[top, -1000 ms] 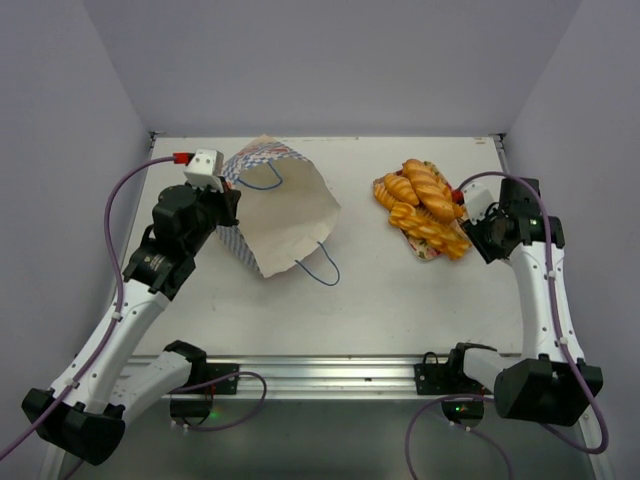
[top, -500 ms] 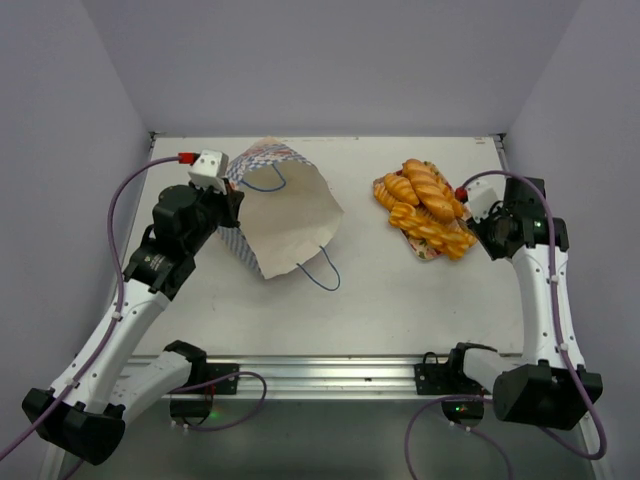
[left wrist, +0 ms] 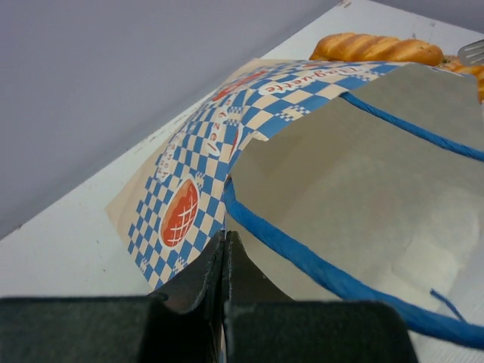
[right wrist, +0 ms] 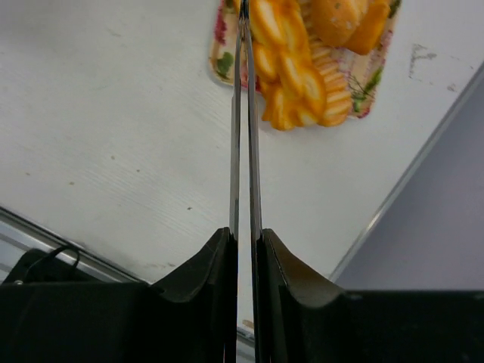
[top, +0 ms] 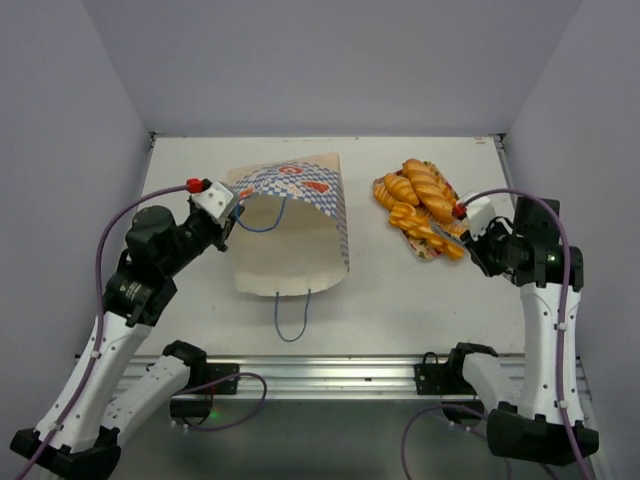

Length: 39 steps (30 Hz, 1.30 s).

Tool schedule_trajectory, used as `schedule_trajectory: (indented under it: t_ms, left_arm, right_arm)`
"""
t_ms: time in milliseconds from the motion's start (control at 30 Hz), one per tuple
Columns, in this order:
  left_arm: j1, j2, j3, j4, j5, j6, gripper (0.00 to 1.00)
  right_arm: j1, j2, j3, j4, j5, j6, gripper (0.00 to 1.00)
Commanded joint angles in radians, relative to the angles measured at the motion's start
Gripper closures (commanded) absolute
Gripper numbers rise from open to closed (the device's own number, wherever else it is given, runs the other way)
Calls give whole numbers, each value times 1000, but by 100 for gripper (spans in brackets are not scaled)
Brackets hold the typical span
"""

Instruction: Take the fake bread out of the paper bag

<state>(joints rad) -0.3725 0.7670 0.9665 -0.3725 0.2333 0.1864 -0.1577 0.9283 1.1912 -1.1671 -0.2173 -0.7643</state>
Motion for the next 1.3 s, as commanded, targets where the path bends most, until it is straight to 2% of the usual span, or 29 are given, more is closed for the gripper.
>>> schedule_trajectory:
  t_ms: [0,133,233,400,500,633,700,833,967,1000,1100,1133,1200,1233,1267]
  left_arm:
    - [7,-32,-2,-19,41,95,100]
    - [7,21,73,-34,-3,9,100]
    - [7,132,207,-98,-64,-74,100]
    - [29,375,461,-224,-140,-177,100]
    - [113,527,585,-258,-36,-252,100]
    - [255,763,693,-266,195,-309,100]
    - [303,831,734,-246,277,-340,100]
    - [345,983,814,-241,317,-369,100]
    - [373,1020,834,-201,298,-421,99]
    - [409,1023,834,-194,291,-429,98]
    - [425,1019,834,-175,276,-449,82]
    - [425,1006,834,-171,268,-452,66]
    - [426,988,825,-149,258,-462,49]
    - [428,965,819,-128,259,-473,36]
    - [428,951,813,-114,259,-479,31]
  right_arm:
    - [-2,-17,24,-54,-230,-59,88]
    - [0,20,39,-29,-349,-46,88]
    - [1,64,64,16,-425,-9,89]
    - [15,102,82,167,-453,111,89]
    - [18,115,70,228,-470,160,89]
    - [24,119,29,276,-491,195,89]
    - [24,113,12,290,-493,206,89]
    - [24,98,-33,305,-487,203,89]
    - [26,92,-54,310,-487,198,89]
    - [26,95,-58,311,-485,200,89]
    - [26,99,-65,314,-485,198,89]
    - [26,104,-67,314,-484,194,89]
    - [27,110,-70,314,-491,189,89]
    - [29,118,-76,311,-493,178,89]
    - [36,121,-79,310,-495,174,89]
